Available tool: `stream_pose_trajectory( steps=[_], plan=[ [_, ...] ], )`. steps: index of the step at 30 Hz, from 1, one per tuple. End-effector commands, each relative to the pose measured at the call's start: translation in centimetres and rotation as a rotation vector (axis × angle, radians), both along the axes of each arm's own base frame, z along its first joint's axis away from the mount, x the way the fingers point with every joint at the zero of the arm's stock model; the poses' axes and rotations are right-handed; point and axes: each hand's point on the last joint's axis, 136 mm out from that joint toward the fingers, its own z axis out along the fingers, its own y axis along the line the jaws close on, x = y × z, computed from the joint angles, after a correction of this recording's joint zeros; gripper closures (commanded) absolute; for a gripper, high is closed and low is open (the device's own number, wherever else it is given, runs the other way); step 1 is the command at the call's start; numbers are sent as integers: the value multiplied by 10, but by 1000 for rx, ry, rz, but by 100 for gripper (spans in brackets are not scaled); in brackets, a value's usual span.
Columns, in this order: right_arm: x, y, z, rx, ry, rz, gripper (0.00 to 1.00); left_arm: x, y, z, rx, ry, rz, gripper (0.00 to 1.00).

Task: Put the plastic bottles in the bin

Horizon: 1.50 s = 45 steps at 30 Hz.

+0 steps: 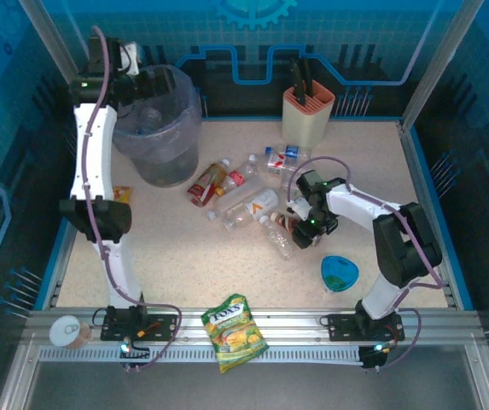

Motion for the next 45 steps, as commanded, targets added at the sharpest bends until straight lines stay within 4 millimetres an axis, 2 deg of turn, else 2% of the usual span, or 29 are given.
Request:
stream_pose_trajectory(
  steps=[1, 3, 8, 12, 17, 22, 24, 27, 30, 35, 40, 45],
  plan=[
    [10, 6, 11, 32, -27, 7, 31, -40, -11, 45, 17, -69, -32, 1],
    [10, 0, 18, 6, -38, 3, 33, -61, -29, 50, 48, -74, -65, 1],
    [11, -9, 41, -6, -83, -21, 41, -106, -93, 38, 35, -106, -206, 1],
    [20, -14, 67, 12, -181, -48, 51, -135, -108, 11, -20, -100, -216, 1],
    [27, -14, 113, 88, -333, -106, 51, -166, -126, -29, -197, -47, -261, 3],
    [21, 23, 181, 406, -520, -140, 52, -187, -162, -68, -311, 46, -372, 3],
    [15, 36, 207, 540, -583, -150, 53, -195, -176, -69, -358, 37, -405, 3],
    [7, 48, 231, 672, -627, -163, 54, -204, -195, -64, -451, -4, -441, 1],
    [1, 62, 240, 757, -628, -159, 54, -210, -212, -54, -541, -59, -476, 1],
    [-2, 90, 238, 853, -585, -128, 54, -215, -229, -45, -617, -106, -519, 1],
    [-4, 117, 235, 920, -550, -88, 54, -217, -244, -46, -686, -120, -540, 1],
    [-6, 141, 236, 946, -537, -18, 53, -217, -267, -49, -725, -84, -579, 1]
  ],
)
